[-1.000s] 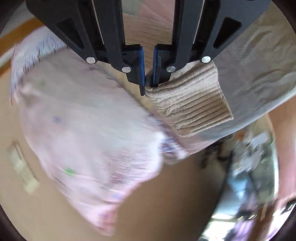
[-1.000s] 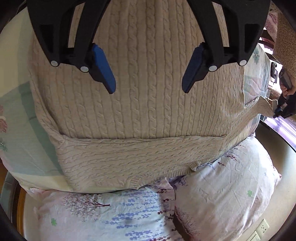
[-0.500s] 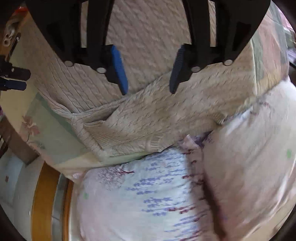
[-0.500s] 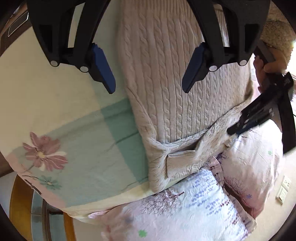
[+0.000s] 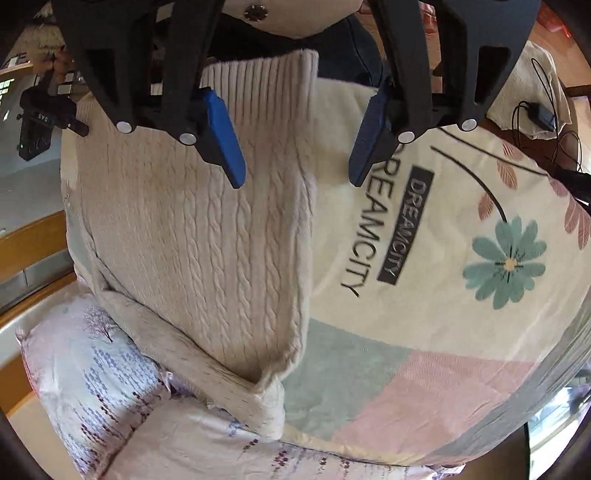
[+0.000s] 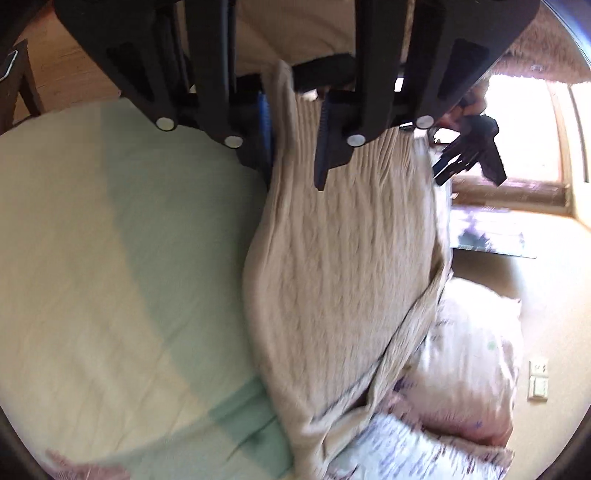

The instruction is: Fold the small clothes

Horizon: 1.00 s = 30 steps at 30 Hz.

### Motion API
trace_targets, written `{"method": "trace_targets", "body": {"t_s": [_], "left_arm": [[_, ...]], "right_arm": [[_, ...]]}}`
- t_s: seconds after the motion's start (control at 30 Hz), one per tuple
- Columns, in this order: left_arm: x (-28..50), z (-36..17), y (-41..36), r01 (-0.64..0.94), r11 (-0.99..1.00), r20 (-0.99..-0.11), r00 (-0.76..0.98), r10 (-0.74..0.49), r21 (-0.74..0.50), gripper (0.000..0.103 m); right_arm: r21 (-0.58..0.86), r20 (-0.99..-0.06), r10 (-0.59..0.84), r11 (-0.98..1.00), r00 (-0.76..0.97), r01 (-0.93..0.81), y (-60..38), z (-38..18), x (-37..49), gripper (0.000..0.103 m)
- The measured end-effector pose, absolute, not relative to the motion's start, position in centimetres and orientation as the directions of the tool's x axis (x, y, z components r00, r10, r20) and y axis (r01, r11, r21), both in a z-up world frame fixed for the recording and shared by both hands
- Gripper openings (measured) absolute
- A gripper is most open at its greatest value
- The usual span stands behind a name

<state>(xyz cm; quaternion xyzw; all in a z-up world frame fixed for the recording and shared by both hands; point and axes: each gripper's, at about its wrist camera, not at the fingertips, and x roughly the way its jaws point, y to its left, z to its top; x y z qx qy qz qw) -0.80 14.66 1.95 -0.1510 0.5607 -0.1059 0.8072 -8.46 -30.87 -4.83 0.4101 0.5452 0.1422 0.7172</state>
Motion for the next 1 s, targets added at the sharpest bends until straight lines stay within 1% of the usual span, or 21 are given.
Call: {"method": "trace_targets", "body": {"t_s": [0.03,0.07,0.1,0.17,0.2,0.23,0.27,0.33,0.4,0.5,0.6,0.63,0.67,0.7,0.73,0.77,0.8,0.83,0.9,0.93,1.0], "left_arm": [[-1.4,2.0,14.4,0.002,0.928,-0.869,0.35,-0.35,-0.373,0.053],[-1.9,1.7,14.3,-0.003,0.912,-0.86,0.334,-0.385,-0.41,0.049],[-2.4,1.6,14.2,-0.015,0.905,-0.856,0.332,-0.396,-0.424,0.048],[-2.8,1.4,14.0,-0.023,0.895,-0.853,0.313,-0.417,-0.445,0.042],[-2.9,1.4,13.9,-0.023,0.893,-0.854,0.304,-0.422,-0.449,0.034],[-2.8,1.1,13.8,-0.022,0.887,-0.854,0.283,-0.438,-0.462,0.018],[-2.8,0.8,13.7,-0.027,0.878,-0.853,0.253,-0.457,-0.479,0.009],[-2.6,0.6,13.6,-0.025,0.869,-0.848,0.232,-0.476,-0.495,0.008],[-1.4,1.5,13.5,-0.015,0.842,-0.82,0.239,-0.52,-0.539,0.007],[3.0,5.2,14.0,0.068,0.822,-0.762,0.341,-0.551,-0.565,0.007],[9.8,9.7,13.9,0.155,0.83,-0.694,0.479,-0.537,-0.535,0.007],[12.3,11.0,13.7,0.169,0.839,-0.672,0.527,-0.52,-0.517,0.008],[14.6,11.9,13.3,0.171,0.85,-0.657,0.566,-0.499,-0.498,0.009],[17.1,12.4,12.8,0.166,0.86,-0.651,0.589,-0.479,-0.483,0.021],[19.4,12.3,12.3,0.149,0.872,-0.665,0.592,-0.456,-0.465,0.049],[21.5,11.8,12.0,0.108,0.897,-0.704,0.583,-0.406,-0.428,0.066],[23.0,11.4,11.8,0.048,0.923,-0.747,0.572,-0.339,-0.382,0.089],[23.9,10.7,12.0,0.004,0.935,-0.776,0.556,-0.298,-0.356,0.089],[23.9,9.5,13.6,-0.024,0.912,-0.774,0.539,-0.332,-0.408,0.089],[23.7,8.6,14.2,-0.035,0.901,-0.773,0.529,-0.35,-0.432,0.089],[23.5,6.3,15.1,-0.052,0.892,-0.796,0.477,-0.372,-0.448,0.087]], "right_arm": [[0.75,-0.66,0.666,0.617,0.348,0.239,-30.4,-5.1,-8.5,0.01],[0.756,-0.653,0.676,0.611,0.342,0.235,-30.0,-5.3,-8.6,0.01],[0.765,-0.643,0.687,0.602,0.339,0.23,-29.7,-5.3,-8.5,0.009],[0.784,-0.62,0.707,0.582,0.341,0.216,-29.3,-5.1,-8.0,0.009],[0.79,-0.611,0.714,0.578,0.343,0.203,-29.1,-4.9,-7.7,0.009],[0.794,-0.604,0.718,0.578,0.347,0.187,-28.8,-4.5,-7.2,0.008],[0.798,-0.598,0.721,0.579,0.351,0.169,-28.5,-4.2,-6.6,0.008],[0.802,-0.587,0.719,0.581,0.372,0.143,-28.4,-3.2,-5.6,0.008],[0.822,-0.552,0.721,0.556,0.419,0.125,-29.3,-2.1,-4.1,0.008],[0.858,-0.454,0.692,0.51,0.562,0.065,-31.1,1.3,0.0,0.008],[0.864,-0.38,0.632,0.503,0.675,0.016,-33.0,4.2,5.8,0.008],[0.858,-0.363,0.59,0.513,0.722,0.012,-33.8,5.1,8.2,0.008],[0.846,-0.366,0.541,0.532,0.757,0.029,-34.9,5.7,9.6,0.009],[0.841,-0.377,0.494,0.538,0.784,0.065,-35.5,5.7,11.5,0.011],[0.847,-0.39,0.463,0.519,0.796,0.113,-36.1,5.2,13.4,0.021],[0.848,-0.419,0.444,0.503,0.792,0.167,-36.6,4.5,14.5,0.043],[0.85,-0.444,0.432,0.48,0.785,0.217,-36.7,3.8,15.1,0.05],[0.862,-0.445,0.44,0.447,0.78,0.24,-36.7,3.2,15.0,0.053],[0.857,-0.453,0.46,0.462,0.764,0.23,-36.1,2.7,14.2,0.062],[0.828,-0.487,0.438,0.507,0.756,0.239,-35.8,2.6,13.4,0.067],[0.8,-0.529,0.431,0.54,0.731,0.261,-35.3,1.8,11.9,0.069]]}}
